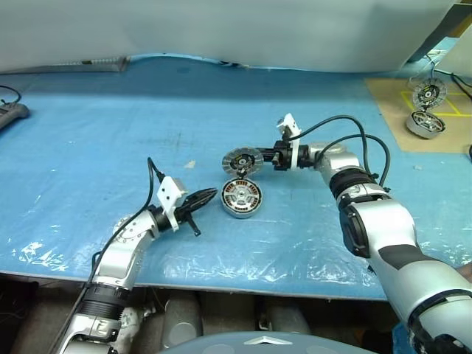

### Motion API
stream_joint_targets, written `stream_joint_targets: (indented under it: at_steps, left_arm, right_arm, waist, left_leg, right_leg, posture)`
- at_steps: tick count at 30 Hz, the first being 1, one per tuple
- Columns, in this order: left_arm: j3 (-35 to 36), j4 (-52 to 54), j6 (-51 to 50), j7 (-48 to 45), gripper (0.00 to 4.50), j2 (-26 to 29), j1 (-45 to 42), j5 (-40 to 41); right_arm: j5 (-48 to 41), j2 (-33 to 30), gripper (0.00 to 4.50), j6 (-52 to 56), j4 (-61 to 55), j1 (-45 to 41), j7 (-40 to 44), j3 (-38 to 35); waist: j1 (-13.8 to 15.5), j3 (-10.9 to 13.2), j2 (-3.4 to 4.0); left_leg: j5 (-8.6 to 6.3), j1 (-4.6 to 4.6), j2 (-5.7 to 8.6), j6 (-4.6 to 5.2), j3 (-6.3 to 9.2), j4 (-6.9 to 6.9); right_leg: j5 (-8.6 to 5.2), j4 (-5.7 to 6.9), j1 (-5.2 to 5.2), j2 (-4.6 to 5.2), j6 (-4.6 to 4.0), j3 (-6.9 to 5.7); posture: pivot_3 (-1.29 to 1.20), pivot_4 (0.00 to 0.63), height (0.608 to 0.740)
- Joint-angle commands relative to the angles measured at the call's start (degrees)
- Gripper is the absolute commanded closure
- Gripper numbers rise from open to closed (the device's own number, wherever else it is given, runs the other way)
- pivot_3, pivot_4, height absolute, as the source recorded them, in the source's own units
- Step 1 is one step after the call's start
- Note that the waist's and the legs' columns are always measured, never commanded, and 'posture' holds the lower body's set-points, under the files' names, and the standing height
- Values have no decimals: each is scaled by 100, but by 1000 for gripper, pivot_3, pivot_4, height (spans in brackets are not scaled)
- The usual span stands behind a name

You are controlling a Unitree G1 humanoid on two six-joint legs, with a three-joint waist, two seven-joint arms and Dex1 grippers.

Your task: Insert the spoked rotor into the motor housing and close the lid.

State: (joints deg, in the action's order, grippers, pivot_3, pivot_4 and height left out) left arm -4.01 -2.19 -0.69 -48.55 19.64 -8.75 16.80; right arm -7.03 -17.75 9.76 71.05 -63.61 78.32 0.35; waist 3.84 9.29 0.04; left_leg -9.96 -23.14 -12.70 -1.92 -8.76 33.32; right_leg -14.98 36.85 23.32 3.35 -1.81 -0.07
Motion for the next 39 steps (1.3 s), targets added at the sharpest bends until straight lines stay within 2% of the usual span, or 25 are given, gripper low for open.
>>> stream_joint_targets:
  at_steps: [1, 9, 17, 19, 22, 27, 34, 39]
  left_arm:
    - [172, 32, 1, -25, 4457, 83, -40, 130]
    - [247, 20, -77, -201, 4457, 280, 93, 238]
    - [197, 223, -334, -106, 4457, 260, 9, 303]
    - [170, 288, -388, -54, 4457, 217, -33, 291]
    - [166, 388, -471, 9, 4457, 170, -71, 303]
    - [174, 545, -594, 17, 4457, 164, -23, 352]
    - [155, 489, -561, -137, 4457, 213, 28, 354]
    - [130, 241, -376, -273, 4457, 211, 16, 284]
  right_arm:
    - [22, -1, 4500, 223, -274, 50, 631, 101]
    - [97, 91, 4500, 430, -1274, 879, 1144, 530]
    - [57, -159, 4500, 641, -2865, 2006, 1079, 980]
    - [-95, -222, 4500, 602, -3432, 2259, 771, 800]
    - [-373, -177, 4500, 560, -4373, 2623, -116, 322]
    - [-344, -73, 4500, 343, -6187, 3640, -1745, -113]
    - [-720, -261, 4500, 1189, -8635, 5326, -2596, -167]
    - [-872, -406, 4500, 1374, -9341, 5923, -3034, -284]
  waist:
    - [5, 0, 0]
    - [12, 0, 0]
    - [21, -1, 0]
    - [33, -1, 0]
    - [47, -1, 0]
    - [38, 0, -1]
    - [38, 0, -1]
    - [14, 0, 0]
  left_leg:
    - [0, 0, 0, 0, 0, 0]
    - [1, -1, 0, 1, -2, -2]
    - [0, 24, -1, -2, -2, -4]
    - [0, 29, -2, -3, -2, -5]
    - [5, 29, 0, -12, -3, -8]
    - [2, 27, 7, -35, -5, -21]
    - [0, 28, 23, -45, -4, -53]
    - [0, 40, 34, -46, -3, -70]
  right_leg:
    - [0, 0, 0, 0, 0, 0]
    - [-2, -3, 1, -5, -4, -3]
    - [-2, -4, -21, -3, -4, -1]
    - [-3, -5, -26, -2, -4, 0]
    - [-2, -9, -27, -1, -3, 3]
    - [-2, -14, -18, -5, 0, 6]
    - [10, -45, -18, -5, 28, 7]
    - [10, -87, -29, -6, 31, 22]
  posture:
    - [0, 150, 740]
    - [0, 150, 740]
    - [0, 150, 740]
    - [0, 150, 740]
    - [0, 150, 740]
    - [0, 150, 740]
    - [0, 150, 740]
    - [0, 150, 740]
